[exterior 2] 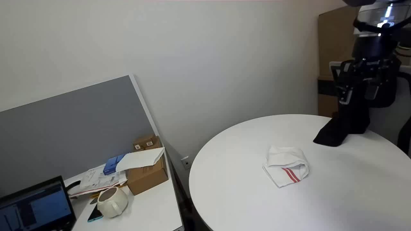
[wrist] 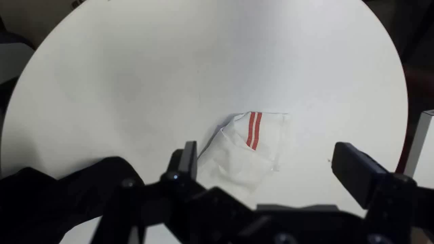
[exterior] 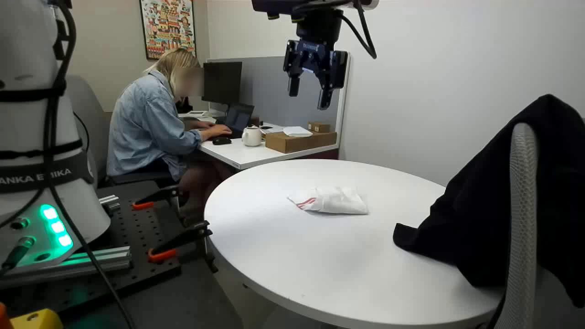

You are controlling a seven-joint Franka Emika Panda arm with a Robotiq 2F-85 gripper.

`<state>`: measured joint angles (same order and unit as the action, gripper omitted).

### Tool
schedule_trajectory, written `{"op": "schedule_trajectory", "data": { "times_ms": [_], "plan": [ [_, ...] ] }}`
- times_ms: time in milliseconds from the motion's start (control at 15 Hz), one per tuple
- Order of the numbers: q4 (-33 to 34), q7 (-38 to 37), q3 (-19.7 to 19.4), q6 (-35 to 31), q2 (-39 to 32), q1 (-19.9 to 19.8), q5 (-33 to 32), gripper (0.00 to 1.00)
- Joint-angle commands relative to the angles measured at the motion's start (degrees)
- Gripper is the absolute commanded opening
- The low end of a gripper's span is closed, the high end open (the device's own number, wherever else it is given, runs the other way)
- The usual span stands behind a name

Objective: Use the white and red towel to wipe the table

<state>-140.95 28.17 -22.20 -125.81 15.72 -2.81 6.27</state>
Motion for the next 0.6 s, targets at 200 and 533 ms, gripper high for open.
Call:
{"op": "schedule_trajectory", "data": {
  "times_ms": [200, 533],
  "plan": [
    [2.2, 0.3, 3.7, -0.2, -5.1, -1.4, -0.3, 1.00],
    [7.3, -0.6, 8.2, -4.7, -15.1, -0.7, 1.4, 1.00]
  ]
}}
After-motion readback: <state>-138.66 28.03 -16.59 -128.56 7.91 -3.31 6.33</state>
